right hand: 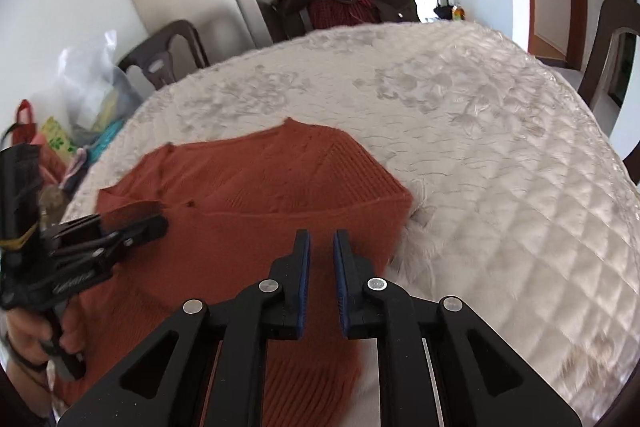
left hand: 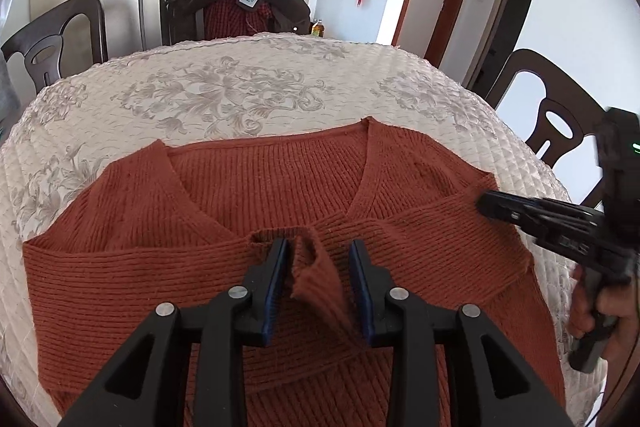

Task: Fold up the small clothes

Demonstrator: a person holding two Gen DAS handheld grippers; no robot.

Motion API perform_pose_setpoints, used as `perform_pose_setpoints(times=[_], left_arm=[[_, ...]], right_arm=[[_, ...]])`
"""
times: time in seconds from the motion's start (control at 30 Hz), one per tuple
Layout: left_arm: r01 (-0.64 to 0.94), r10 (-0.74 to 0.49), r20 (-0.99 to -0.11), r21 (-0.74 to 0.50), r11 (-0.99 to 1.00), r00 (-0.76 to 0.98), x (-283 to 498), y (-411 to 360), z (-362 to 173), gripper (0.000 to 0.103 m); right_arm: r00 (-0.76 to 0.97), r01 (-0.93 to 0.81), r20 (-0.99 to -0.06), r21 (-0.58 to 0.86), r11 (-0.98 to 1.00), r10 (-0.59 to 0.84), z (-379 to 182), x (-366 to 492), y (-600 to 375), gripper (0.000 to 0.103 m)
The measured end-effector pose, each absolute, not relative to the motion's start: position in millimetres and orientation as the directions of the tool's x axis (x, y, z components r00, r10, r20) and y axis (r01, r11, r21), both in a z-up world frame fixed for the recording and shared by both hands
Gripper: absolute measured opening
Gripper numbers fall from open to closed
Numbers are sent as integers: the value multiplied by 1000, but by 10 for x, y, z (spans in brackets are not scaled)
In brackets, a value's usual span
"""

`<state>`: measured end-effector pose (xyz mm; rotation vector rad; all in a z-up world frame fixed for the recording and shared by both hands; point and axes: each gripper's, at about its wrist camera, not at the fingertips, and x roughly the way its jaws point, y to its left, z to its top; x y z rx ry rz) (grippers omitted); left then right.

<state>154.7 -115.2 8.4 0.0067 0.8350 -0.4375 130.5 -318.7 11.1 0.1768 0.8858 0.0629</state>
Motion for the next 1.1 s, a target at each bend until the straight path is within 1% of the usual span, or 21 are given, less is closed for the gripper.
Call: perform_pose_setpoints(times=[0.07,0.1,0.17,0.3,0.43,0.5,0.57,0.6,0.67,0.77,0.87,0.97,1.0,1.03,1.1], left_arm=[[382,-375,-719,-163,909,585,1548,-1157,82,38],[383,-377,-719,-165,909,584,1551,-1157,82,38],[384,-374,-720,-160,909,585,1548,-1167,80,39],[385,-374,-718,-159,909,587,1546,-1171,87,40],[357,-376,-724,-189,915,579,1449,-1070,137,40],[375,-413,-712,-223,900,568,1328,-985,162,40],[366,-384,-725,-194,910,572,1258,-939,114,40],[357,-366,-733,-178,917,573,1251,-923,69,40],[343,-388,-726,-220,913,568,1253,-832,64,40],[319,-347,-720,-182,930,601,1182,-764,144,40],[317,-344,-716,-178,932,607,1081,-660,179,40],[310,-338,-713,-176,934,615,962,-542,213,40],[307,-337,-710,-176,935,618,912,-497,224,40],[304,-334,-708,-174,937,623,862,-450,235,40],[289,-315,-705,-161,944,635,771,-361,240,40]], right_arm=[[639,23,-750,240,970,171,91,1341,-3287,13],[640,36,-748,258,965,176,85,1349,-3335,11],[641,36,-745,270,962,185,81,1332,-3352,11],[641,39,-756,205,978,133,141,1221,-3222,13],[643,-10,-753,176,984,141,204,968,-3075,13],[636,-25,-760,156,987,136,203,830,-3037,13],[620,-38,-774,137,990,130,141,771,-3020,13],[631,-50,-765,126,991,130,127,742,-3015,13],[626,-48,-767,139,989,138,126,760,-3040,13],[618,-46,-777,119,992,122,151,787,-2996,14],[617,-80,-770,145,986,163,196,720,-2968,19],[609,-109,-758,214,971,235,244,599,-2975,30],[609,-113,-754,224,968,246,259,560,-2971,35],[609,-119,-749,237,964,259,278,506,-2973,37],[606,-126,-744,260,957,281,298,390,-2983,37]])
